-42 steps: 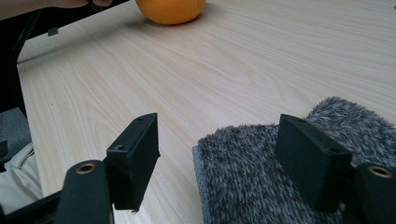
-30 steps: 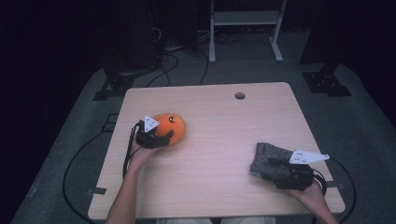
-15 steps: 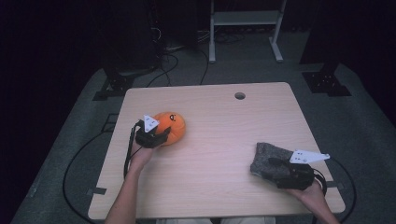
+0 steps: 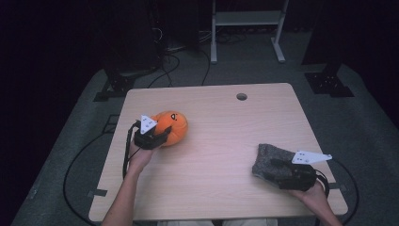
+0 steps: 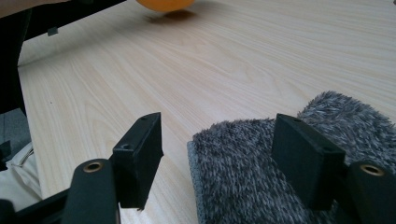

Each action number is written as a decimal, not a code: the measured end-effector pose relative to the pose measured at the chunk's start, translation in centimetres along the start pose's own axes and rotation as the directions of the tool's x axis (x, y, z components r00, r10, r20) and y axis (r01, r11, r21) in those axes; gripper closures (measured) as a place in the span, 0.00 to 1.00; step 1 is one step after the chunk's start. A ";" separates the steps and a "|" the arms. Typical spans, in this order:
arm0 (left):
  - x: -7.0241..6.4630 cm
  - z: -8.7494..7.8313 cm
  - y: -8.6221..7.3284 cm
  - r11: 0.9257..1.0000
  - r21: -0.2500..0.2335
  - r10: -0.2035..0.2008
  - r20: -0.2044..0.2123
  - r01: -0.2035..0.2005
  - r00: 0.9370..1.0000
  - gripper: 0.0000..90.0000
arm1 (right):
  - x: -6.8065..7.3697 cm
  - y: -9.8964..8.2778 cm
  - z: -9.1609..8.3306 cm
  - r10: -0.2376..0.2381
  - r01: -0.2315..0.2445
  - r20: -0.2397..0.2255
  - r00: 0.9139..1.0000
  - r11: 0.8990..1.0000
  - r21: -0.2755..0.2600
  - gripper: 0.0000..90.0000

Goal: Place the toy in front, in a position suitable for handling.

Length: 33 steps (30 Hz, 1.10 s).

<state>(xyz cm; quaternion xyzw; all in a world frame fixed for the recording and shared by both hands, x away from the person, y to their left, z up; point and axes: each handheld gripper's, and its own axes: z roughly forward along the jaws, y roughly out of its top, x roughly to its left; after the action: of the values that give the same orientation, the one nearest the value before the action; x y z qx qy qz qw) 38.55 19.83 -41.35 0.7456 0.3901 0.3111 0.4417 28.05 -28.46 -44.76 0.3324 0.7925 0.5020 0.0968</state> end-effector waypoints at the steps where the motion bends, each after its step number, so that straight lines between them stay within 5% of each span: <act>1: -0.2 -0.1 0.1 1.000 -0.006 0.002 0.006 -0.002 1.000 0.54 | 0.0 0.0 0.0 0.000 0.000 0.001 1.000 1.000 0.000 0.36; 7: -2.2 -0.8 1.2 0.998 -0.042 0.044 0.063 -0.041 0.997 0.54 | -0.1 0.0 -0.2 0.003 -0.003 0.007 1.000 1.000 -0.009 0.36; 13: -5.3 -1.0 2.0 0.994 -0.069 0.093 0.143 -0.084 0.985 0.54 | -0.2 0.1 -0.4 0.009 -0.009 0.013 1.000 1.000 -0.016 0.36; 16: -7.6 -1.0 2.1 0.991 -0.075 0.127 0.197 -0.114 0.972 0.54 | -0.3 0.1 -0.5 0.005 -0.004 0.019 1.000 1.000 -0.022 0.36; 17: -7.6 -1.0 2.1 0.991 -0.075 0.127 0.197 -0.114 0.972 0.54 | -0.3 0.1 -0.6 0.007 -0.006 0.021 1.000 1.000 -0.024 0.36; 26: -12.3 -0.6 1.9 0.982 -0.069 0.186 0.298 -0.173 0.936 0.54 | -0.9 0.2 -1.4 0.019 -0.017 0.048 0.999 0.999 -0.049 0.35; 33: -14.7 -0.1 1.6 0.980 -0.059 0.198 0.346 -0.190 0.917 0.53 | -1.9 0.9 -1.7 0.036 -0.030 0.089 0.995 0.997 -0.066 0.35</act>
<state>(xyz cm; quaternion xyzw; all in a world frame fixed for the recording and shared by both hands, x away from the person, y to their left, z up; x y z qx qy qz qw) 31.58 6.81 -41.57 0.8186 0.2258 0.2204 0.4799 29.07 -30.68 -43.50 0.3645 0.7652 0.5132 0.1350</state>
